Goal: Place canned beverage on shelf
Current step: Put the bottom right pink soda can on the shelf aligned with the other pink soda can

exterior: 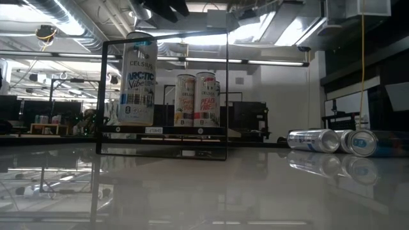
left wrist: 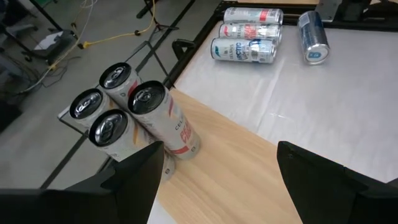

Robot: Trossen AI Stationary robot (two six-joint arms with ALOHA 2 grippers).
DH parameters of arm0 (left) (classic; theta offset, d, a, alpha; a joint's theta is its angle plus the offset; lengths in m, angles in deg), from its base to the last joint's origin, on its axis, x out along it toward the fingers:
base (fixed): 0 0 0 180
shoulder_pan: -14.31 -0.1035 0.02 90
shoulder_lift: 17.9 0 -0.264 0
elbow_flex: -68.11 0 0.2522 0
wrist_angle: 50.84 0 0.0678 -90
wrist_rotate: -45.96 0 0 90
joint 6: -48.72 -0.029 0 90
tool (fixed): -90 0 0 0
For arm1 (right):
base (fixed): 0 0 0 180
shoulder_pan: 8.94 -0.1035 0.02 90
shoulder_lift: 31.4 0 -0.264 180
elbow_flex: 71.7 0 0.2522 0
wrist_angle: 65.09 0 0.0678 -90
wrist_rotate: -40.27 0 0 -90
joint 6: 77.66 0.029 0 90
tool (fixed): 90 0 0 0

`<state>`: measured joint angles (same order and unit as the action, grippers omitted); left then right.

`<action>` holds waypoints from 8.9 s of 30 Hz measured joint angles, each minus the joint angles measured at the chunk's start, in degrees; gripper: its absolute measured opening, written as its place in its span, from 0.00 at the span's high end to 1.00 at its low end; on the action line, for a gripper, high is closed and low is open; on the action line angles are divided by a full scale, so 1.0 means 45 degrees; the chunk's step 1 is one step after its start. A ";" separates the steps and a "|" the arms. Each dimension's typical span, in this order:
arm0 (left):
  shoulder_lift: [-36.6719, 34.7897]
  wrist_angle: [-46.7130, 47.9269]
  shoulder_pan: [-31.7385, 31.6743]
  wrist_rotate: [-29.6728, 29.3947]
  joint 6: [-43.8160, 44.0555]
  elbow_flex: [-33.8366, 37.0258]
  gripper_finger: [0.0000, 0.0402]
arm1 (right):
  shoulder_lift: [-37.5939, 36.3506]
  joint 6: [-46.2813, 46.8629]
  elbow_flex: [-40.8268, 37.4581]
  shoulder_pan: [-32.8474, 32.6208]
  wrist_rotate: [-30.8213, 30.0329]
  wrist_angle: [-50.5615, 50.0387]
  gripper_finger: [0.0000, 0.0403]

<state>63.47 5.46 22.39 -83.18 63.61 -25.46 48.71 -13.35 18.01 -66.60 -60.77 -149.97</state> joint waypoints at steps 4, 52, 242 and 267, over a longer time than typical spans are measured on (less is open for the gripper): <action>0.0003 0.0000 0.0000 0.0010 0.0047 0.0000 0.24 | 0.0005 0.0088 -0.0712 -0.0147 -0.0002 0.0470 0.12; 0.0006 -0.0039 0.0000 0.0010 0.0343 0.0000 0.24 | -0.0024 -0.5226 -0.3081 0.3865 -0.1978 0.2333 0.39; -0.0040 -0.0034 -0.3065 0.3628 -0.2349 0.0000 0.24 | 0.5304 -2.1798 0.3724 2.0904 0.4598 0.5534 0.07; -0.0040 -0.0034 -0.3060 0.3628 -0.2339 0.0000 0.24 | 0.5304 -2.3059 0.3724 2.0904 0.5568 0.6282 0.07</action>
<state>63.29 5.31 8.62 -66.85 53.08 -25.46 72.58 -117.11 34.77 27.47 -35.71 -121.70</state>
